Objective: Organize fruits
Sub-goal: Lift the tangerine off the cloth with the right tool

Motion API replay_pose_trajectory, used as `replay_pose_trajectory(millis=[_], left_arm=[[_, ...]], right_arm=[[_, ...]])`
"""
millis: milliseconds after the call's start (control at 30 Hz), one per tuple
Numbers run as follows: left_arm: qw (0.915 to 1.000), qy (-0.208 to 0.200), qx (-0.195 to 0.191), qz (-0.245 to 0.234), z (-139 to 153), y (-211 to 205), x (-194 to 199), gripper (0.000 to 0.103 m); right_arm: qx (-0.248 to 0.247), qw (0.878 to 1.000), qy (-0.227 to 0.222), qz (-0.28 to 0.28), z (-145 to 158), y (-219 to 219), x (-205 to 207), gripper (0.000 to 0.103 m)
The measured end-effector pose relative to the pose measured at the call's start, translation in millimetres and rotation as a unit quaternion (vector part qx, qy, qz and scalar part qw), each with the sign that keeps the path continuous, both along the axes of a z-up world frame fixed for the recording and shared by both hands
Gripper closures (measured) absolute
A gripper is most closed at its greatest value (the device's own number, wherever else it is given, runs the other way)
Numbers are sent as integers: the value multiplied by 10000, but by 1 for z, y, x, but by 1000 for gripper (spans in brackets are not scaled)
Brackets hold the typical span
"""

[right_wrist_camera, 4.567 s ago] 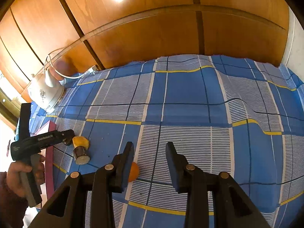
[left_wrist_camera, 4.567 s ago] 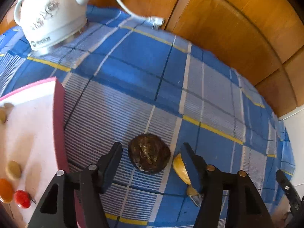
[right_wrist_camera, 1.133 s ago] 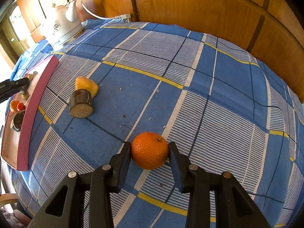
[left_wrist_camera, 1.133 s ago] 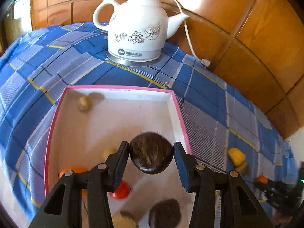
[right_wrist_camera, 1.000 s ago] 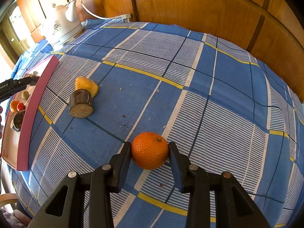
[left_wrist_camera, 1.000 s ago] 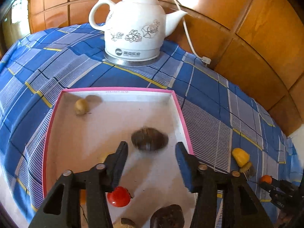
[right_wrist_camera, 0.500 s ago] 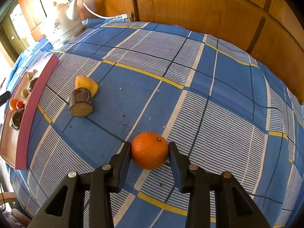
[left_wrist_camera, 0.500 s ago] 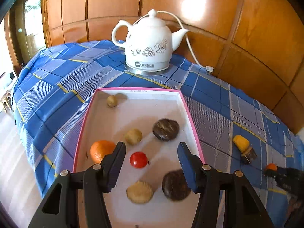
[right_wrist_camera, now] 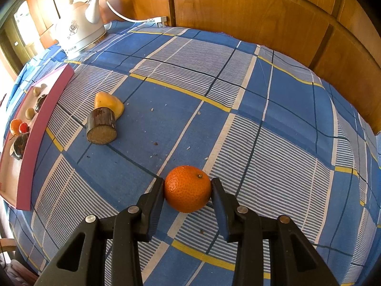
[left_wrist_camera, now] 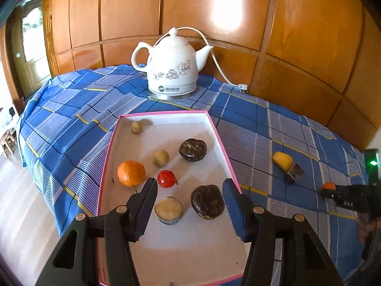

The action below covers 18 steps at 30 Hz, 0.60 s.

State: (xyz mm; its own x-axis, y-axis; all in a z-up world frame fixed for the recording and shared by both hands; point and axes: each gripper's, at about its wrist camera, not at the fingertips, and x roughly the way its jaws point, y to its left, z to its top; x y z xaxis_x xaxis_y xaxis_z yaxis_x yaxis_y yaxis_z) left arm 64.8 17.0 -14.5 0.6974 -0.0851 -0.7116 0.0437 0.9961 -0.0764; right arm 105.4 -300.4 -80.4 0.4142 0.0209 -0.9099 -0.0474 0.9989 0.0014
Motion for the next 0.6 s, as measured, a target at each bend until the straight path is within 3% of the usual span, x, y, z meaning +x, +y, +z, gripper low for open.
replay_pose_trajectory(millis=[600], left_arm=[[10000,83,-9,-28,-4,2,-15,45]], right_arm=[[-45,10000,-5,34,0,1,0,64]])
